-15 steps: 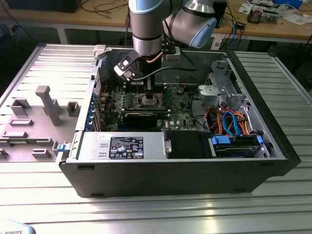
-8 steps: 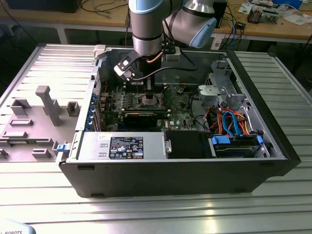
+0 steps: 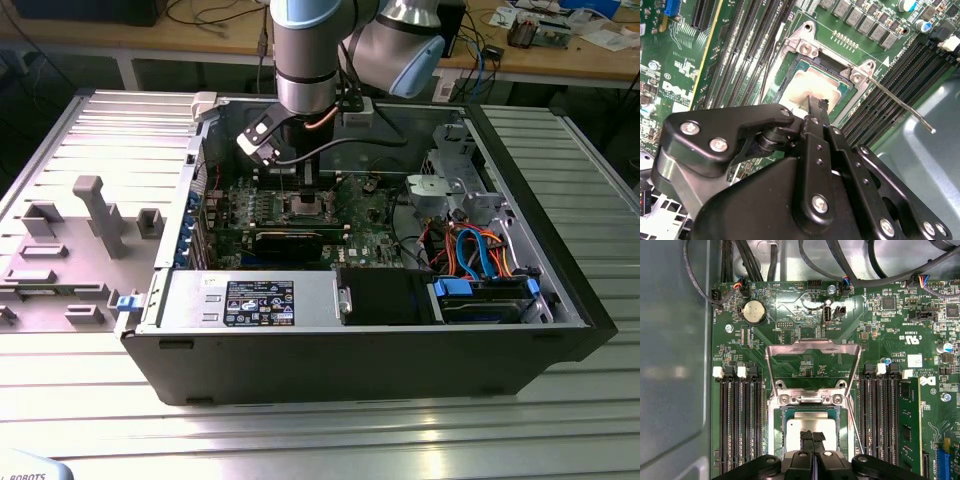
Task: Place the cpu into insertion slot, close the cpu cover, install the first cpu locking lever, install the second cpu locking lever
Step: 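Close the cpu cover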
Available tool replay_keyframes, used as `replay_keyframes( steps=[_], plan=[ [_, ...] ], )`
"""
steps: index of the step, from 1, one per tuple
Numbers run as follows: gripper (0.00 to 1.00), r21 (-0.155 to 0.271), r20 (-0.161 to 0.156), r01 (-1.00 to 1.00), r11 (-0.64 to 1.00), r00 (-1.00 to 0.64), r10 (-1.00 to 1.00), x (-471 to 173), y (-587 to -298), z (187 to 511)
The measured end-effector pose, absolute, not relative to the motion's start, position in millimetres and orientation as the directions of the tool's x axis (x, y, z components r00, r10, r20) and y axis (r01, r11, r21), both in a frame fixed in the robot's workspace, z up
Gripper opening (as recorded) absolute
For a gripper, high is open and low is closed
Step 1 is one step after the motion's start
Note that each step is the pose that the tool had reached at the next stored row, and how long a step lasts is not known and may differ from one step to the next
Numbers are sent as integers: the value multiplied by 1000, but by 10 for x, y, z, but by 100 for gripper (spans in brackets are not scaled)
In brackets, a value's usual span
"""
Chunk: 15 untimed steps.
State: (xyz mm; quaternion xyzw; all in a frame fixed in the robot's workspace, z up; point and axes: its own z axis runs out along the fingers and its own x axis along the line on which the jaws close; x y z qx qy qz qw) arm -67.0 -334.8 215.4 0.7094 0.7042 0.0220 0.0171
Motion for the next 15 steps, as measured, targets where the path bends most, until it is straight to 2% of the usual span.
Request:
replay_keyframes(
  steps=[15],
  plan=[
    [11, 55, -1, 998, -7, 7, 1000, -670, -3347, 2244]
  ],
)
